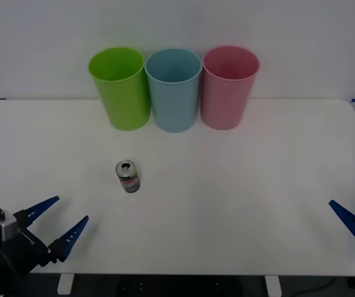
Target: Grasp the object on the table and drop it into the matching bin: aluminum can to the light blue bin, PET bottle to the pink bin.
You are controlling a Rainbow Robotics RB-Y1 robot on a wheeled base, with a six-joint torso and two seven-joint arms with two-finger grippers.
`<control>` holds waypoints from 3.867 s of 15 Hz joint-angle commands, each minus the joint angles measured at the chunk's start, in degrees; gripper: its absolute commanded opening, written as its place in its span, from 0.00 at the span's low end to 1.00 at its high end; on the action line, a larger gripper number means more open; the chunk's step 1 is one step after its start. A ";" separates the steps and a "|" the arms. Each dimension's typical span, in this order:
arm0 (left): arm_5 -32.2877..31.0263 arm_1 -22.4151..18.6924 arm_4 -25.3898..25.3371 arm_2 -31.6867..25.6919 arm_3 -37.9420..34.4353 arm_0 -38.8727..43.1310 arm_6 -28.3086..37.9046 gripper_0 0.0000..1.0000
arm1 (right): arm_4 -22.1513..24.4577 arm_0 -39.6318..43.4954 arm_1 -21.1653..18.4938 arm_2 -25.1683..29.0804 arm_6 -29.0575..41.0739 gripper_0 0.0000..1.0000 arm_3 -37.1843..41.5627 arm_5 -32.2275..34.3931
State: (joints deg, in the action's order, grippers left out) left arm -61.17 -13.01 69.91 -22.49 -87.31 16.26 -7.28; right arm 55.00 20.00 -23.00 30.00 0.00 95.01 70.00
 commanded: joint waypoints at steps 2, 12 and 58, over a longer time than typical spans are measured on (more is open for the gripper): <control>0.26 0.00 -0.22 1.84 6.28 -4.84 -3.71 1.00 | 0.00 0.00 0.00 0.00 0.00 1.00 -0.01 0.00; 7.65 3.25 -0.22 6.94 11.99 -12.13 -7.31 1.00 | 0.00 0.00 0.00 0.00 0.00 1.00 -0.01 0.00; 16.44 2.46 -3.29 14.67 23.24 -25.67 -13.46 0.00 | 0.00 0.00 0.00 0.00 0.00 1.00 -0.01 0.00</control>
State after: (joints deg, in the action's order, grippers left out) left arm -44.70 -10.35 66.78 -7.88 -63.65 -9.60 -20.82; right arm 55.00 20.00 -23.00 30.00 0.00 95.00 70.00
